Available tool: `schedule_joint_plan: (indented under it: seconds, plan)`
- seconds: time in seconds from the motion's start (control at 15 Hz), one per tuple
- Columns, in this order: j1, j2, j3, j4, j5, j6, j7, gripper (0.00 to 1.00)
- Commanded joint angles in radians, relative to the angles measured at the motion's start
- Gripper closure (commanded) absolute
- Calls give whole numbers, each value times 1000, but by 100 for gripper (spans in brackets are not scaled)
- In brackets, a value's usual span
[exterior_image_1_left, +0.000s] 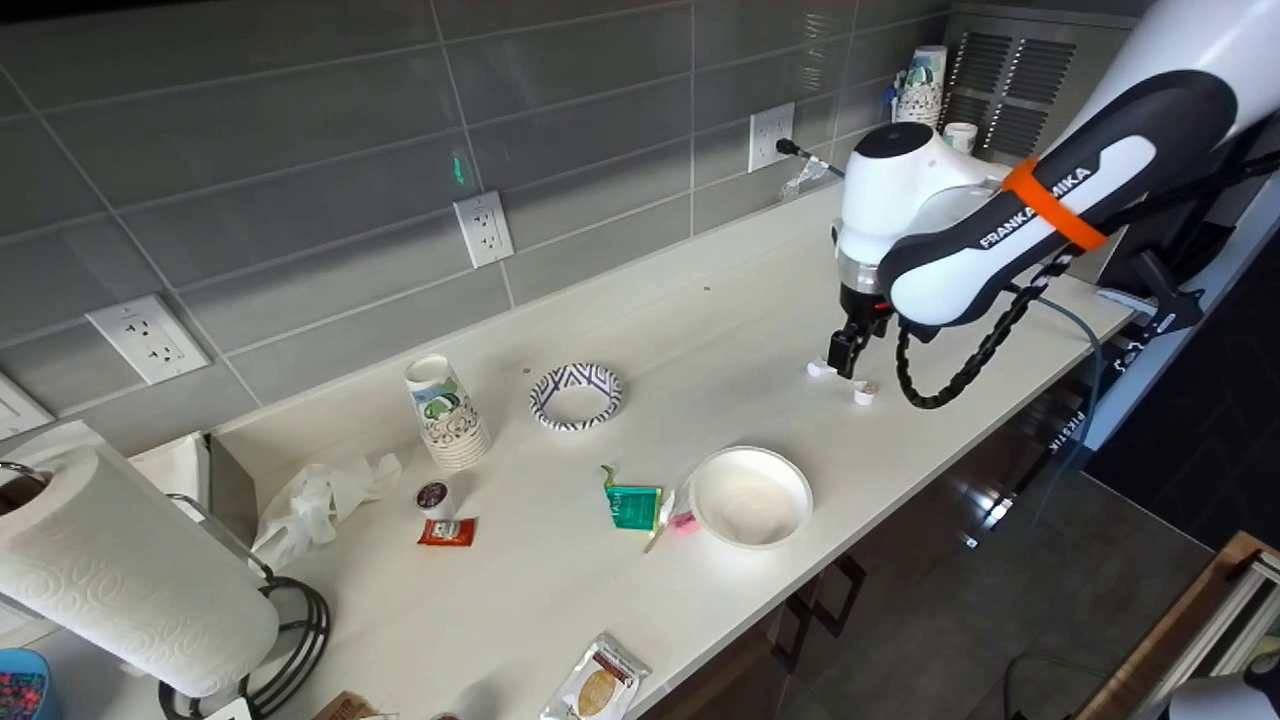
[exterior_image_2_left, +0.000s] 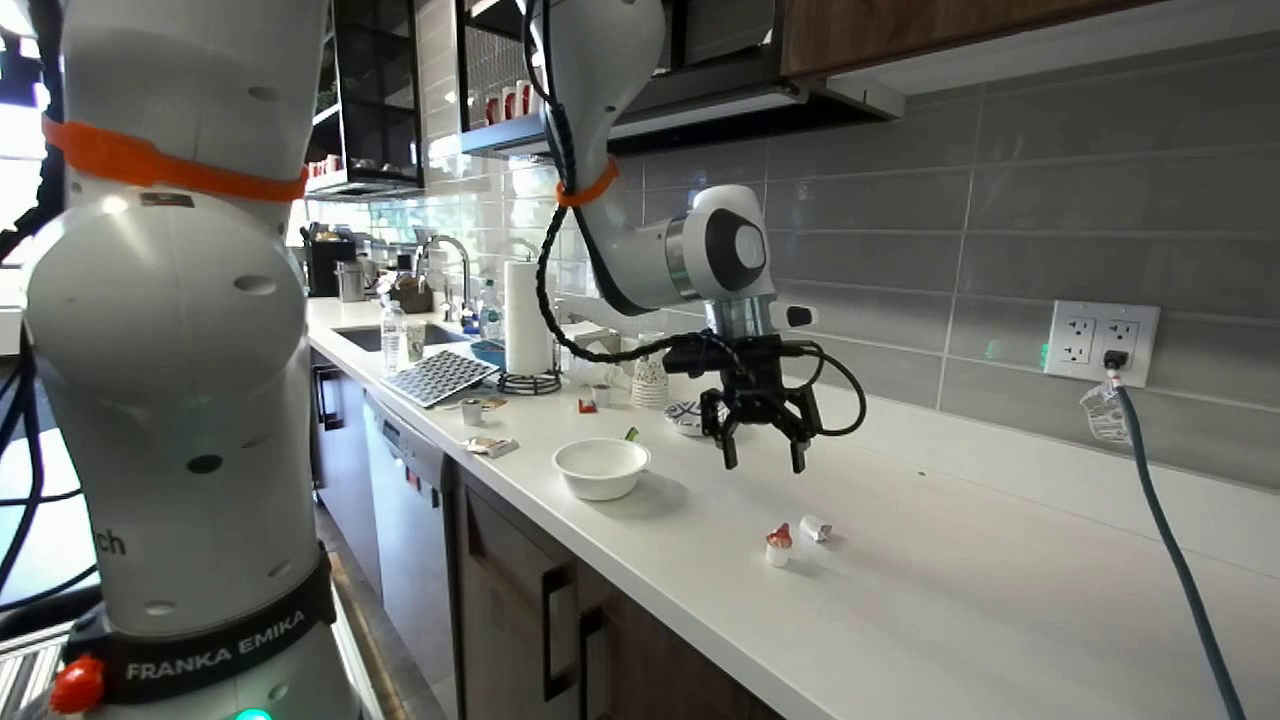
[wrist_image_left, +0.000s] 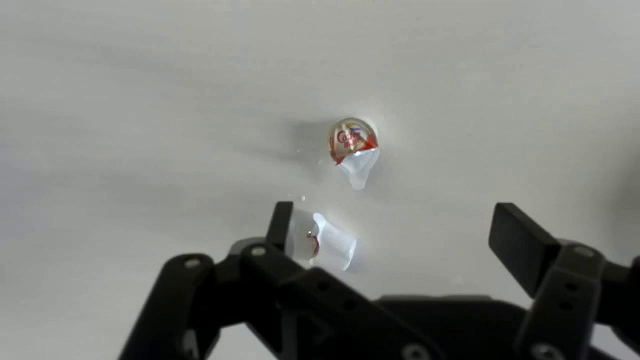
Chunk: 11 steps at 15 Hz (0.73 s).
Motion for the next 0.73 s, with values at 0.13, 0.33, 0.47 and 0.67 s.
schedule_joint_plan:
  seconds: [0.13,0.33,0.47,0.67]
  plan:
    - [-7,-219,28,-145,126,-44,-51,0]
    - [-8,-327,39,-200,140,-86,-47,0]
    - [-18,-256,43,-145,113,-56,-35,0]
    - [-20,-252,44,-142,113,-56,-34,0]
